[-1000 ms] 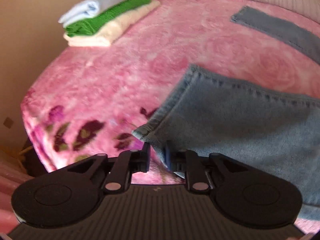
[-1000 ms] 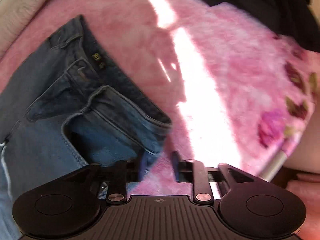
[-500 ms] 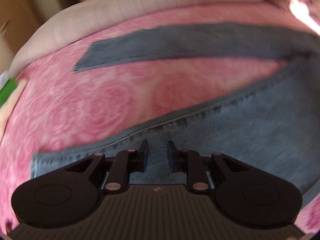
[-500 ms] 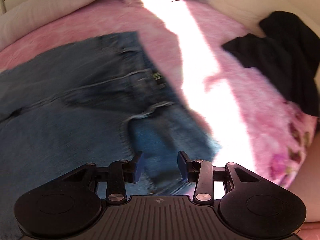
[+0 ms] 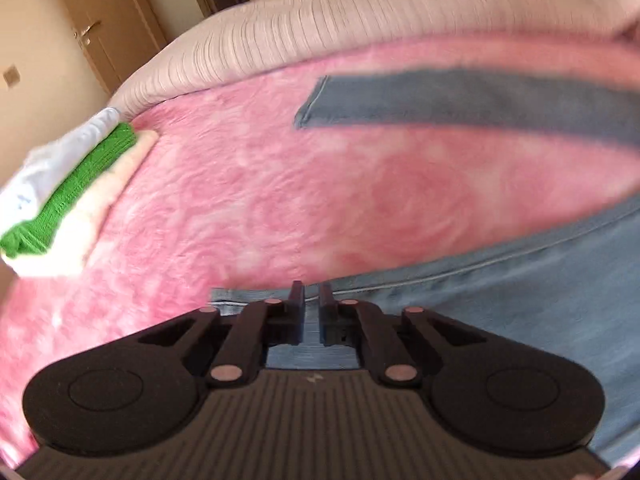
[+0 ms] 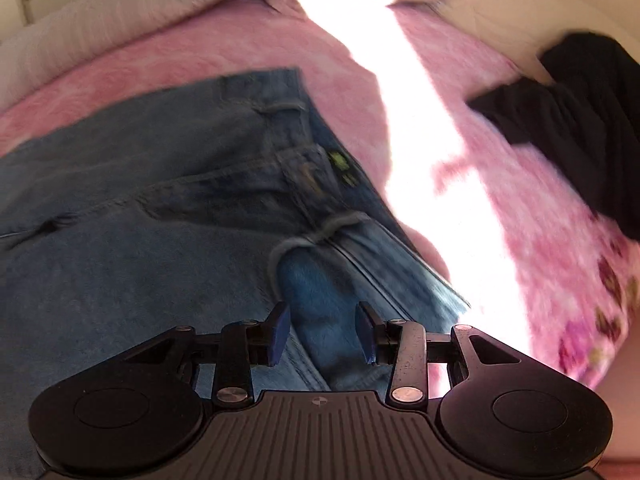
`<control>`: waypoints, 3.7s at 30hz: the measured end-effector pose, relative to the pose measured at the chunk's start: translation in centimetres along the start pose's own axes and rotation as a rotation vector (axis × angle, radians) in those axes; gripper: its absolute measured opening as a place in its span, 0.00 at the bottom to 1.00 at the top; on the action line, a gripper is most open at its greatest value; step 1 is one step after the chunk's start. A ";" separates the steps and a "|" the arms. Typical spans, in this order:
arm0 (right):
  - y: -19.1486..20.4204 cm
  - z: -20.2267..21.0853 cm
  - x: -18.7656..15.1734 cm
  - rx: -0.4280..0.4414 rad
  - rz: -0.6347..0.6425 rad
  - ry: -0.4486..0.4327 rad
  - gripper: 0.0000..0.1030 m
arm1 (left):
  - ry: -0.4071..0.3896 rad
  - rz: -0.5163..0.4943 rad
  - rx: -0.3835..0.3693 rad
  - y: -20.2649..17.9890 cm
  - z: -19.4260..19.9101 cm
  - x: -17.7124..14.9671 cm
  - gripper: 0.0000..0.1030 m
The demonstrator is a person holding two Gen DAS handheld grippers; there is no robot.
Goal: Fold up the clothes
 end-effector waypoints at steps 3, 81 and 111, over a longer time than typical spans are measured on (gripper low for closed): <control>1.5 0.0 -0.8 0.075 0.054 0.011 0.39 | 0.077 -0.071 -0.025 -2.2 1.0 -2.6 0.13; -4.7 34.0 -4.7 0.560 0.540 0.009 0.62 | 0.173 0.045 0.006 -39.2 49.3 7.3 0.43; -1.3 34.6 -5.0 0.577 0.566 0.013 0.62 | 0.190 0.127 0.067 -34.7 49.3 6.0 0.44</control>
Point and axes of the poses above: each gripper's, at about its wrist camera, not at the fingertips, and z roughly against the way its jaws point, y to its left, x to its top, the point moved 10 cm from there along -z, roughly the way its jaws point, and after that the axes turned 8 degrees about -y, right-handed, at the moved point
